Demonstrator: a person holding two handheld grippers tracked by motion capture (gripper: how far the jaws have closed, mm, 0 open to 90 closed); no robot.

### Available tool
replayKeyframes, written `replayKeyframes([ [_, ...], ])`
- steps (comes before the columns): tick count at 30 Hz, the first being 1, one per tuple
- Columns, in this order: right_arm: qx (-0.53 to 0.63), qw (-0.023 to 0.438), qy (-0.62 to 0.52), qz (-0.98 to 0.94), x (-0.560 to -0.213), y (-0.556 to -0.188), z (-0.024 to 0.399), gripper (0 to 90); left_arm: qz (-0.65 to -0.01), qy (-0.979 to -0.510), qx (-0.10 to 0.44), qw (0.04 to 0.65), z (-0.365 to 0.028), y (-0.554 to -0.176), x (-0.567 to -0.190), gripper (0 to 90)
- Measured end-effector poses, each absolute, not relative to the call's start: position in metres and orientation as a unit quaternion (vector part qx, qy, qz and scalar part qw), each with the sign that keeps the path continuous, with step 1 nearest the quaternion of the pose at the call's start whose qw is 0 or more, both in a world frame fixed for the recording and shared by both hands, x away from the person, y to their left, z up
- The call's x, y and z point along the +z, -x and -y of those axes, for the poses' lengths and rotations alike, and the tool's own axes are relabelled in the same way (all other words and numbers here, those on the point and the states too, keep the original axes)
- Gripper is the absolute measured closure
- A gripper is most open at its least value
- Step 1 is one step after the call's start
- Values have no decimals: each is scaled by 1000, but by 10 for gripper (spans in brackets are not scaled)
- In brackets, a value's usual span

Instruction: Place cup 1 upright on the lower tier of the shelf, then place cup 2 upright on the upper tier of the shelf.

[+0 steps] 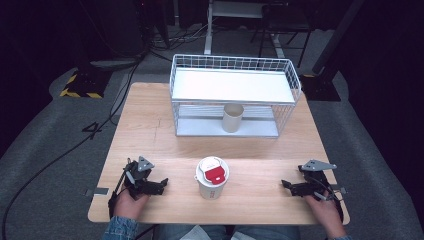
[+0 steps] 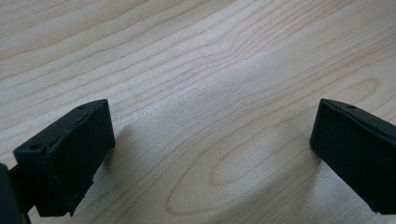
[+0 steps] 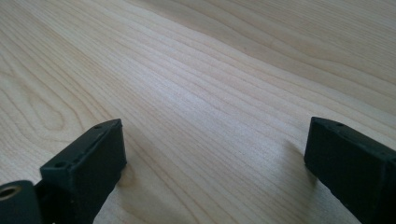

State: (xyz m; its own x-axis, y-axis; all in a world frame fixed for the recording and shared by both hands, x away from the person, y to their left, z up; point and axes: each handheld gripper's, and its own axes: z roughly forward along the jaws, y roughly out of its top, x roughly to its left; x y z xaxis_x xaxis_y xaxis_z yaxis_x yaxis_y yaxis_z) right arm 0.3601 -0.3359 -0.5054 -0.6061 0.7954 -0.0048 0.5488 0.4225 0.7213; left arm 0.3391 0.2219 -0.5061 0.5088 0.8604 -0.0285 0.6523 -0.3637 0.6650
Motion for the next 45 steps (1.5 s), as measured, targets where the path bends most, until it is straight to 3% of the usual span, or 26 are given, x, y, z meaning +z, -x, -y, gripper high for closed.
replayKeyframes([
  [24, 347, 177, -410, -825, -505, -361, 335, 40, -468, -808, 163, 318, -221, -335, -506, 0],
  [45, 346, 178, -411, -824, -506, -361, 335, 37, -380, -798, 189, 428, -195, -296, -459, 0],
])
